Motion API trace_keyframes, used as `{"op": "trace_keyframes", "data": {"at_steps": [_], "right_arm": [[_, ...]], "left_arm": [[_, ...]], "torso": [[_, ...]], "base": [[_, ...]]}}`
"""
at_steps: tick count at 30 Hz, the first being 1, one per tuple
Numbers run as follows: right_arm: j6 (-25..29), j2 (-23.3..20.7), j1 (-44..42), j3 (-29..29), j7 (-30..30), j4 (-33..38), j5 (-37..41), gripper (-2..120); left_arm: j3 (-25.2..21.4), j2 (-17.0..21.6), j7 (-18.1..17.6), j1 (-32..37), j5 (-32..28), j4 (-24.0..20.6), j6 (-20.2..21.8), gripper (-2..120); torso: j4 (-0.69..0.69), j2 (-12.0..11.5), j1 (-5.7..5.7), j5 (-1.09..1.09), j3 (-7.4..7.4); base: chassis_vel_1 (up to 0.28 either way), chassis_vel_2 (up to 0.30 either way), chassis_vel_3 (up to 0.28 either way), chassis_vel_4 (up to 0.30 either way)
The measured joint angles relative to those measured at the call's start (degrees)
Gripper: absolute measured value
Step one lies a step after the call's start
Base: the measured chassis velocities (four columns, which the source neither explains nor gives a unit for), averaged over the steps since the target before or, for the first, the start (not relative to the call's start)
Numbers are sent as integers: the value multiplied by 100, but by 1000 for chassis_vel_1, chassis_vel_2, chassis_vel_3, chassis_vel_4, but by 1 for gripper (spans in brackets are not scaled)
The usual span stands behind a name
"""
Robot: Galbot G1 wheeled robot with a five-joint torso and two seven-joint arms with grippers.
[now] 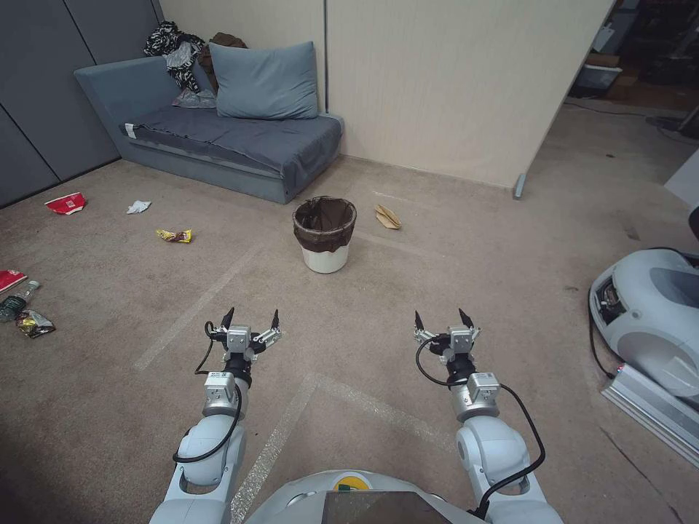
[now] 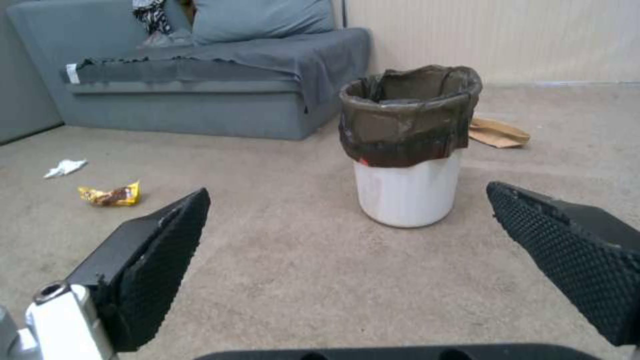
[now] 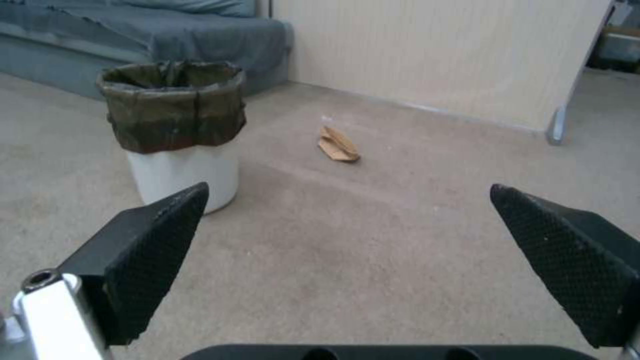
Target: Pick up the trash bin, then pick up the garbage from the floor and place it into the trash bin.
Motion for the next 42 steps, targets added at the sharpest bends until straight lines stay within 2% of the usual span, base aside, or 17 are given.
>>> {"op": "trace_keyframes", "data": {"at_steps": [5, 6, 8, 9, 12, 15, 16, 31, 42], "right_arm": [[11, 7, 0, 1, 14, -1, 0, 100], [52, 19, 0, 7, 51, -10, -18, 100], [332, 127, 0, 65, 296, -90, -170, 100], [332, 127, 0, 65, 296, -90, -170, 100], [1225, 463, 0, 250, 1079, -354, -657, 100], [1357, 513, 0, 278, 1194, -393, -728, 100], [1485, 565, 0, 303, 1308, -431, -799, 100], [1636, 636, 84, 362, 1428, -436, -830, 100], [1549, 629, 128, 295, 1353, -418, -712, 100]], "left_arm": [[7, 0, -45, -5, 5, 3, -3, 100], [24, 0, -141, -19, 23, 28, -10, 100], [76, 0, -446, -61, 93, 126, -40, 100], [76, 0, -446, -61, 93, 126, -40, 100], [235, -3, -1338, -193, 298, 413, -141, 100], [255, -3, -1443, -209, 321, 445, -152, 100], [285, -4, -1611, -232, 361, 494, -170, 100], [370, 18, -1953, -370, 309, 681, -378, 100], [361, 22, -1954, -427, 267, 741, -382, 100]], "torso": [[0, 0, 0, 0, 0], [0, 0, 0, 0, 0], [1, 0, 0, 0, 0], [1, 0, 0, 0, 0], [0, 0, 0, 0, 0], [0, 0, 0, 0, 0], [-1, 0, 0, 0, 0], [0, 0, 0, 0, 0], [0, 0, 0, 0, 0]], "base": [[0, 0, 0, 0], [0, 0, 0, 0], [0, 0, 0, 0], [0, 0, 0, 0], [0, 0, 0, 0], [0, 0, 0, 0], [0, 0, 0, 0], [0, 0, 0, 0], [0, 0, 0, 0]]}}
